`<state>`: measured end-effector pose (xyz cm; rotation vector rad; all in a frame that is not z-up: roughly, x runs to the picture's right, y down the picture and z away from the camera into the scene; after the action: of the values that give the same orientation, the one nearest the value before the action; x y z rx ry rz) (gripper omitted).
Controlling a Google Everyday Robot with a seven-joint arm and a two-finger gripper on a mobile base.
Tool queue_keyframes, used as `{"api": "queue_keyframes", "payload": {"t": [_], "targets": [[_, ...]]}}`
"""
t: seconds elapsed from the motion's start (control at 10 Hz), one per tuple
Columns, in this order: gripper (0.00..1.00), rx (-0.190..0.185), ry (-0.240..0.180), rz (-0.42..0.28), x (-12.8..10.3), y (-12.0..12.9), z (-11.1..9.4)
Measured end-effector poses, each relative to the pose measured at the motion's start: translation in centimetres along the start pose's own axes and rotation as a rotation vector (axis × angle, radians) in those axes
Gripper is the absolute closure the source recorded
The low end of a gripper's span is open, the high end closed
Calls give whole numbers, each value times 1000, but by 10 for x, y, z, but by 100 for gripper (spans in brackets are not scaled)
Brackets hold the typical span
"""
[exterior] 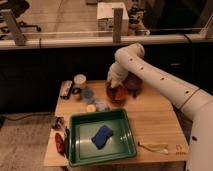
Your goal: Place grapes in red bowl
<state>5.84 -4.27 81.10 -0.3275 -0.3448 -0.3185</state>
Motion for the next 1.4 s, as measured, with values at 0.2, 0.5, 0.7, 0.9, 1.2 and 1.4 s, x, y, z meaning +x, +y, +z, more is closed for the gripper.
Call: {"api": "queue_keyframes", "payload": {"t": [0.2,0.5,0.7,0.9,1.2,1.4], "targets": [[89,3,-10,-5,1,-1,2],[89,5,-28,-20,2,-4,7],[89,9,-37,-23,3,-5,10],[89,11,-42,-31,3,-7,11],[89,12,-51,-42,0,-10,16],[89,15,-56,-47,1,-11,18]]}}
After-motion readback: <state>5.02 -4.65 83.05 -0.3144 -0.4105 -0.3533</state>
